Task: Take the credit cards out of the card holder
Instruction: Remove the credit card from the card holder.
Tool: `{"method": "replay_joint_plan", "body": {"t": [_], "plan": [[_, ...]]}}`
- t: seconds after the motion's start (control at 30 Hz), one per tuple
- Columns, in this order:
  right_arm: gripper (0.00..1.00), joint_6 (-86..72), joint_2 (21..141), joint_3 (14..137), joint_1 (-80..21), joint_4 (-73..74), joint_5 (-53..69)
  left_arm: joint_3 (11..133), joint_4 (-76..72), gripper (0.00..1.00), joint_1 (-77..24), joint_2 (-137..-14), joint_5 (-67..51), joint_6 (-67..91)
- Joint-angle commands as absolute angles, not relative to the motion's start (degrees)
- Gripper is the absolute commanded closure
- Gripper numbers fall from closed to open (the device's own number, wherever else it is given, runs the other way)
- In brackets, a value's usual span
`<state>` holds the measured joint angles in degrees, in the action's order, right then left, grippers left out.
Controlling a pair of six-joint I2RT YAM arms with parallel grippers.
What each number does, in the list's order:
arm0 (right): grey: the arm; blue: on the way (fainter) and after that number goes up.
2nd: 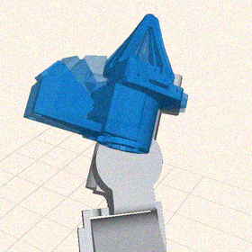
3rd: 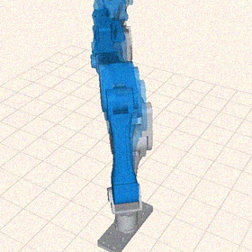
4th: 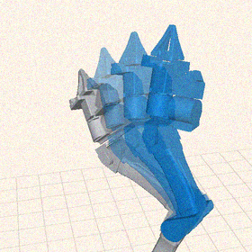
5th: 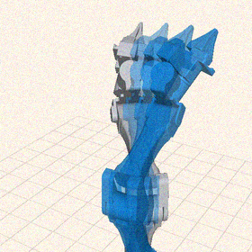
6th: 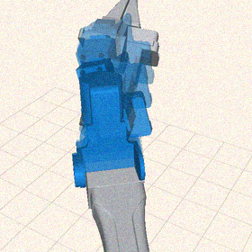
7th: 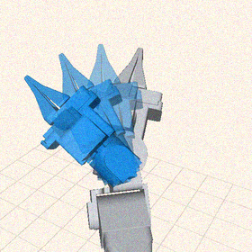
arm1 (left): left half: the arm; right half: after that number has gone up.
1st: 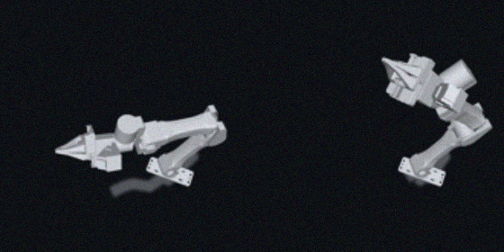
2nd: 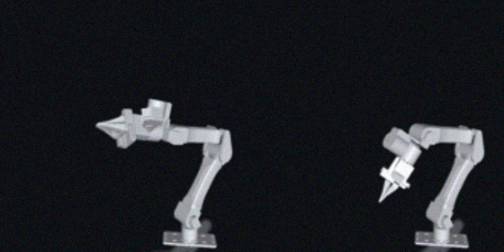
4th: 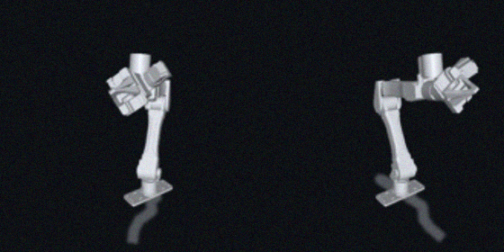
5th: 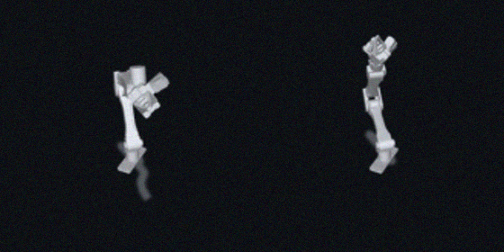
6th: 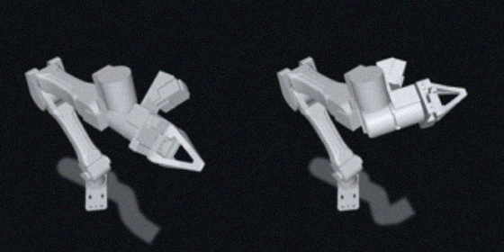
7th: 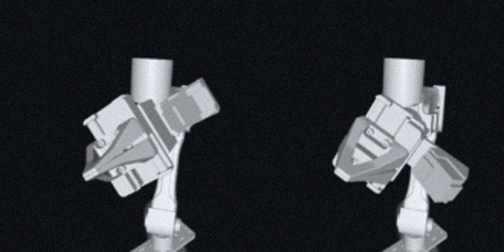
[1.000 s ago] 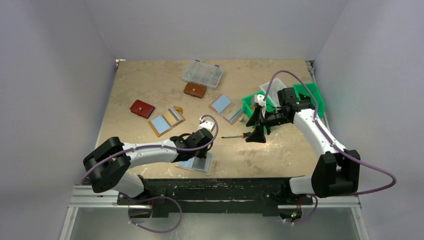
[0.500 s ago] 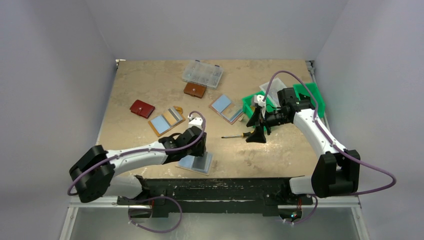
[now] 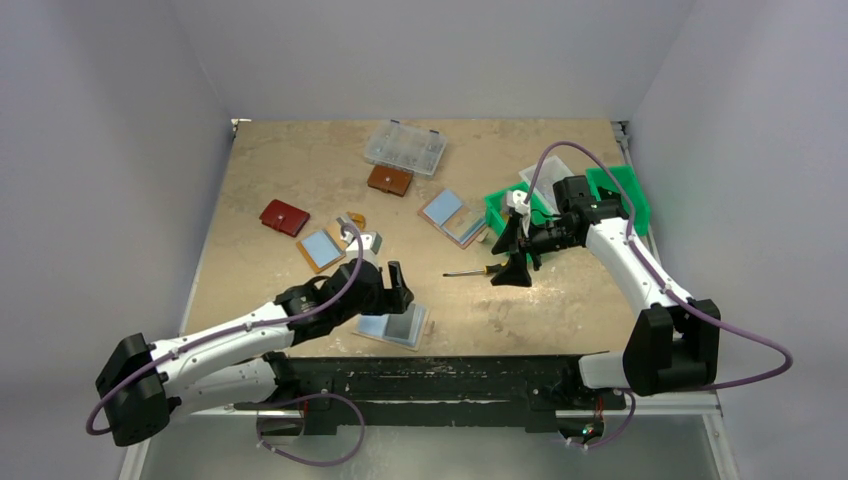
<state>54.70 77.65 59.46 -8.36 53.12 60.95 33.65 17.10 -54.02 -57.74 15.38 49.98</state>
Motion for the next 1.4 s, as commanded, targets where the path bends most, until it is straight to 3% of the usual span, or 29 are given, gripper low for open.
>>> {"method": "replay_joint_plan", "body": {"t": [0.0,0.23,0.37,0.63,1.03,1.37], "plan": [[0.13,55.3,77.5,59.9,-8.8,52.9,60.8,32.3,17.4,0.20,-53.8,-54.0,13.5,53.0],[0.13,55.1,77.9,59.8,-9.1,52.6,60.1,31.4,18.0,0.32,-54.2,-56.8,9.2,48.1],[0.13,55.0,77.9,59.8,-9.2,52.3,59.8,35.2,22.4,0.32,-59.0,-61.6,16.1,47.4],[0.13,54.8,78.2,59.7,-9.5,52.1,59.2,42.1,25.7,0.28,-67.0,-70.4,27.8,46.0],[0.13,54.8,78.7,59.8,-10.0,52.0,58.4,37.0,17.4,0.15,-67.0,-66.9,27.8,44.3],[0.13,54.8,79.3,59.9,-10.7,52.2,57.8,38.3,18.1,0.14,-67.0,-72.0,29.0,43.6]]}}
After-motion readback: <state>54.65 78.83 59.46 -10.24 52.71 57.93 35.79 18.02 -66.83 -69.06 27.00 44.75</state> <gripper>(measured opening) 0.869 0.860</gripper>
